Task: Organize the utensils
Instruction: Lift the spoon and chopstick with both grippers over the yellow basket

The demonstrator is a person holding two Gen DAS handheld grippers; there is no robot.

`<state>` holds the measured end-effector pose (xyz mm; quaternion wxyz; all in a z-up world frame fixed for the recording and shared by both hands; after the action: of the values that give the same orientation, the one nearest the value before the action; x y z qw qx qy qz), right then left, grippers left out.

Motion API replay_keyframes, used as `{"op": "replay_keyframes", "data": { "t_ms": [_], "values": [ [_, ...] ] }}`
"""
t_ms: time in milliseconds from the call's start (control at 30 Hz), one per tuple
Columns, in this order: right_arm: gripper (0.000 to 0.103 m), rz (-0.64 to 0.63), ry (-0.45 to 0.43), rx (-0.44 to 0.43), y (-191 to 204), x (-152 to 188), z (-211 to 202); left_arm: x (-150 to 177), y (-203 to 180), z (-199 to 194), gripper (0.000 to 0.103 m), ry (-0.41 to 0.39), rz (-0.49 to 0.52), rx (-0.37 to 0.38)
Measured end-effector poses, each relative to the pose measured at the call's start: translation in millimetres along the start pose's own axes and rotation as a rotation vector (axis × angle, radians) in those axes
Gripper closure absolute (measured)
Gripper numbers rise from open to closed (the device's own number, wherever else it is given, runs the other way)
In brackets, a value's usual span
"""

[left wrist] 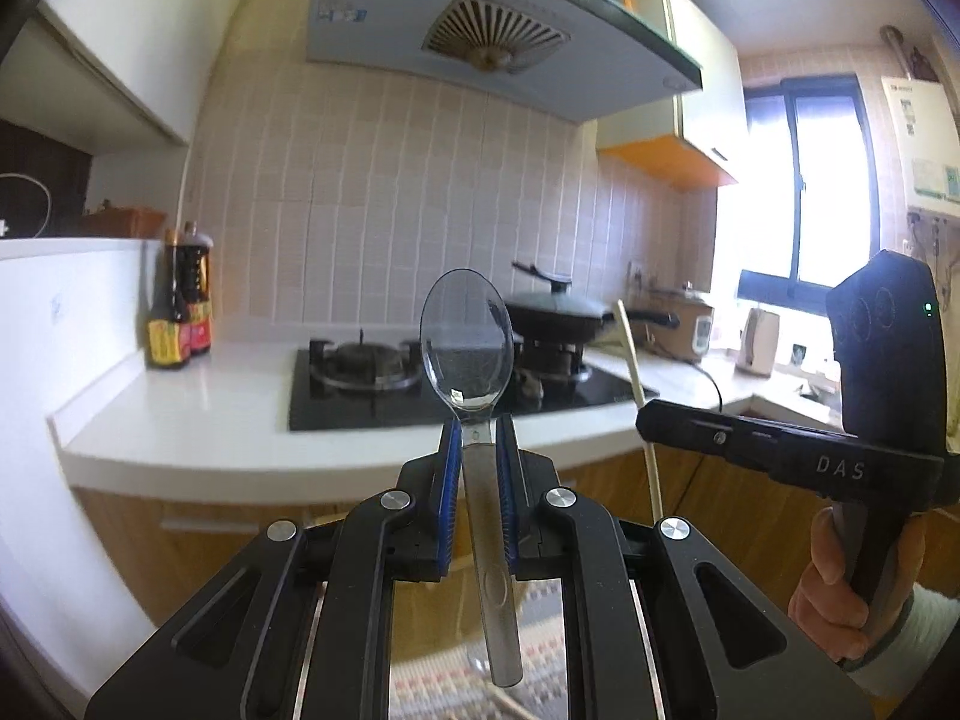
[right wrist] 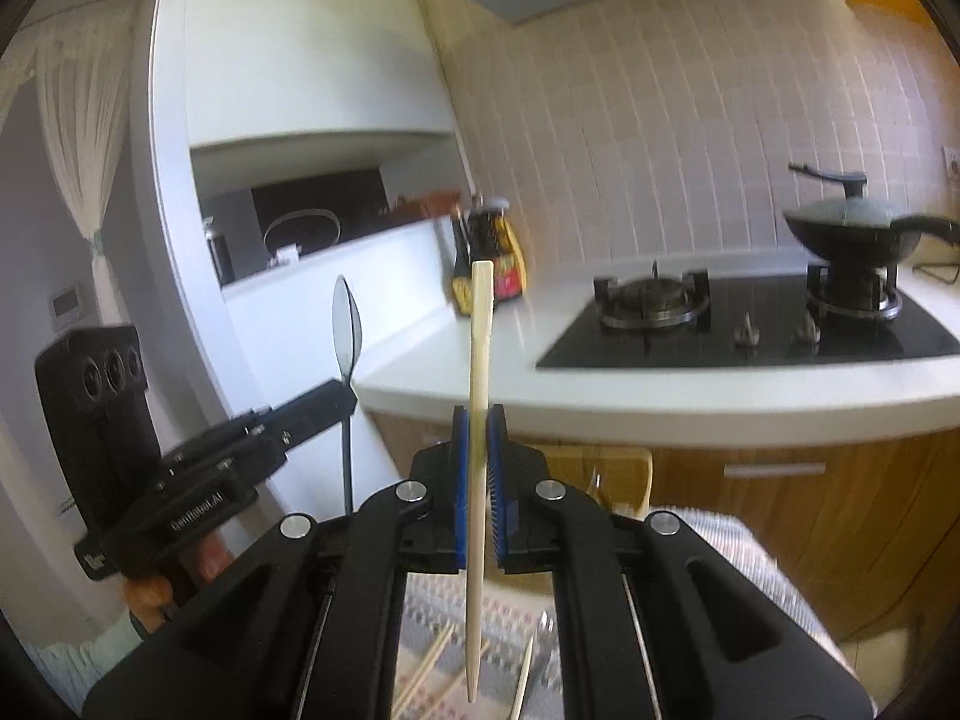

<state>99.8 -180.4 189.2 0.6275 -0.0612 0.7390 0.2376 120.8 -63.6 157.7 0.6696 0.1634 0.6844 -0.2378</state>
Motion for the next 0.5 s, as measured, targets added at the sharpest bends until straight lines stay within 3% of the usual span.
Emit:
{"op": "replay_keyframes", "data": {
  "t_ms": [233,500],
  "values": [
    [0.098,-0.051,-0.102,0.104,-16.4,-23.7,36.2,3.3,35.6,37.2,0.093,-0.035,-0.033,-0.048],
    [0.098,-0.076,-0.113,0.198,-52.0,-14.1,87.1,17.1,72.0,66.1,0.093,-0.05,-0.059,-0.11]
  ]
}}
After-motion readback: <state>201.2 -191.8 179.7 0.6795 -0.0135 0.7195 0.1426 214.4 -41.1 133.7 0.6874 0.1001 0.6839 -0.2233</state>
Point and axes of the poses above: each gripper's, at about its wrist camera, not at the fingertips, and z roughly the way its jaws point, y to its left, x to its underside, the point moved 6 cm from there along z, roughly the way its jaws point, and after that the axes turned 11 degrees about -y, right-handed, at the moved point
